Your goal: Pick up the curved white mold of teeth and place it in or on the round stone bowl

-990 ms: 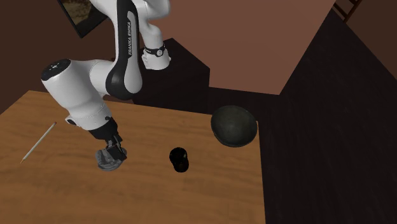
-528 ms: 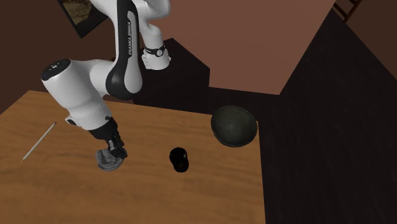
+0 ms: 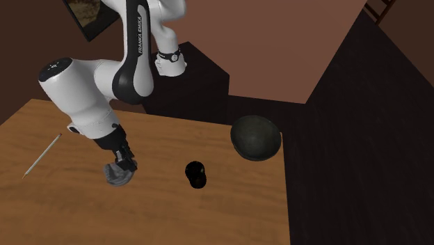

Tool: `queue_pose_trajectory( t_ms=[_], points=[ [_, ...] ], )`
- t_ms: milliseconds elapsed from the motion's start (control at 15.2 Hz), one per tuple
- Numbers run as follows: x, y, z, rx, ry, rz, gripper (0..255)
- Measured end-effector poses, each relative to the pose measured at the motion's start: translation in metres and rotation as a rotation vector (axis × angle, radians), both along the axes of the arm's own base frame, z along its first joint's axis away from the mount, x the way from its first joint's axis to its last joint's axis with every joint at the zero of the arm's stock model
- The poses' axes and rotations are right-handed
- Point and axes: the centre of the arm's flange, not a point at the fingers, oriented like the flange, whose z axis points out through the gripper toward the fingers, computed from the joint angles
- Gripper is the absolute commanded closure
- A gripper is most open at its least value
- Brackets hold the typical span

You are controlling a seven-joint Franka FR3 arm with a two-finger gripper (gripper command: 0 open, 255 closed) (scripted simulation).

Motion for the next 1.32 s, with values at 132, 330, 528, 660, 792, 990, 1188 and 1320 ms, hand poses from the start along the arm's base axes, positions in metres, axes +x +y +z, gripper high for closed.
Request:
queue_pose_trajectory(
  t_ms=[132, 330, 528, 660, 792, 990, 1188, 1320],
  points=[
    [0.000, 0.000, 0.010, 0.000, 0.000, 0.000, 255],
    [0.001, 0.000, 0.026, 0.000, 0.000, 0.000, 255],
    [0.000, 0.000, 0.041, 0.000, 0.000, 0.000, 255],
    [0.001, -0.001, 0.052, 0.000, 0.000, 0.000, 255],
    [0.000, 0.000, 0.063, 0.000, 0.000, 0.000, 255],
    [0.000, 0.001, 0.078, 0.000, 0.000, 0.000, 255],
    [0.000, 0.000, 0.094, 0.000, 0.000, 0.000, 255],
    [0.000, 0.000, 0.105, 0.000, 0.000, 0.000, 255]
  ],
)
